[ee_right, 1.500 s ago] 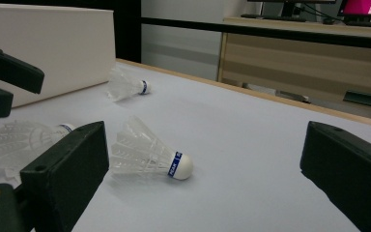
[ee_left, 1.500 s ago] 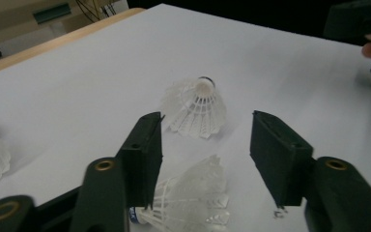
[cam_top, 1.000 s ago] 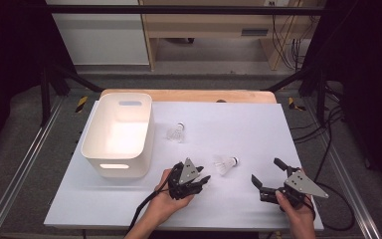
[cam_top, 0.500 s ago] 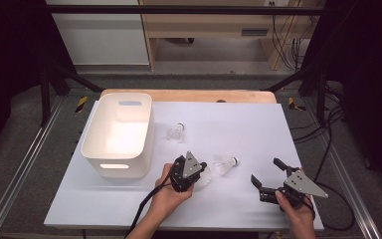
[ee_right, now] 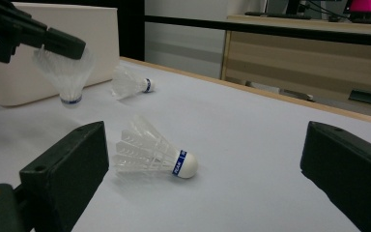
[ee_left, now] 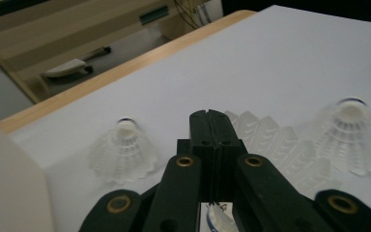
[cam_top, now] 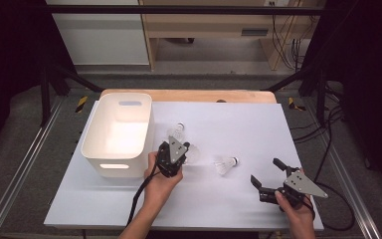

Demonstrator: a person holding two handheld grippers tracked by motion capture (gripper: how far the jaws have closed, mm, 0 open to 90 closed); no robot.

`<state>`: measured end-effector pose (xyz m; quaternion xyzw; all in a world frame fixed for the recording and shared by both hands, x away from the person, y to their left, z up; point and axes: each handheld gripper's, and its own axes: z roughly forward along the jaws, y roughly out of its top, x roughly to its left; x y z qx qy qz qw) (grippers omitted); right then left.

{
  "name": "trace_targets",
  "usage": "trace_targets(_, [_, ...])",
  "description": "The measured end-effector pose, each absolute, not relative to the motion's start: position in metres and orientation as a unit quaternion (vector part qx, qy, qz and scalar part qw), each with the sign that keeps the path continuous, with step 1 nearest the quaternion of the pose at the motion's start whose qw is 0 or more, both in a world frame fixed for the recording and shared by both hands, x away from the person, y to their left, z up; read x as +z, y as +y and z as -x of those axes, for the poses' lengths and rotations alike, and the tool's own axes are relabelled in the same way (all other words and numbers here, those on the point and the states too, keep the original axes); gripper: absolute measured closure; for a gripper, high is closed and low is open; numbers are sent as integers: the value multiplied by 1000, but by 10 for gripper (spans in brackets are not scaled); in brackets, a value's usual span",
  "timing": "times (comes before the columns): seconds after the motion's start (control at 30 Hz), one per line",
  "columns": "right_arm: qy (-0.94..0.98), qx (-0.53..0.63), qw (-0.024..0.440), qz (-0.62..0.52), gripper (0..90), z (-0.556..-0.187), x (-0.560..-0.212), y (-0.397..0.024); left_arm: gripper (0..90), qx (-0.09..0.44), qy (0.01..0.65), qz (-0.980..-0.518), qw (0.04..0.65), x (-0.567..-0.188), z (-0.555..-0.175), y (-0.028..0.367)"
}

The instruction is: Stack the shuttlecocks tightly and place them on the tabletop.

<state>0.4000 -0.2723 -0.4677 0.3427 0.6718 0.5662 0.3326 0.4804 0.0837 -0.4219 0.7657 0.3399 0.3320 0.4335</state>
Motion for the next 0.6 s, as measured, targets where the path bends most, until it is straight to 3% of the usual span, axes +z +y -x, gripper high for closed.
trace_targets(0.6, [672,566,330,-345,36,-400,-468,-272,899,364,355,-757,410,-430,-490,87])
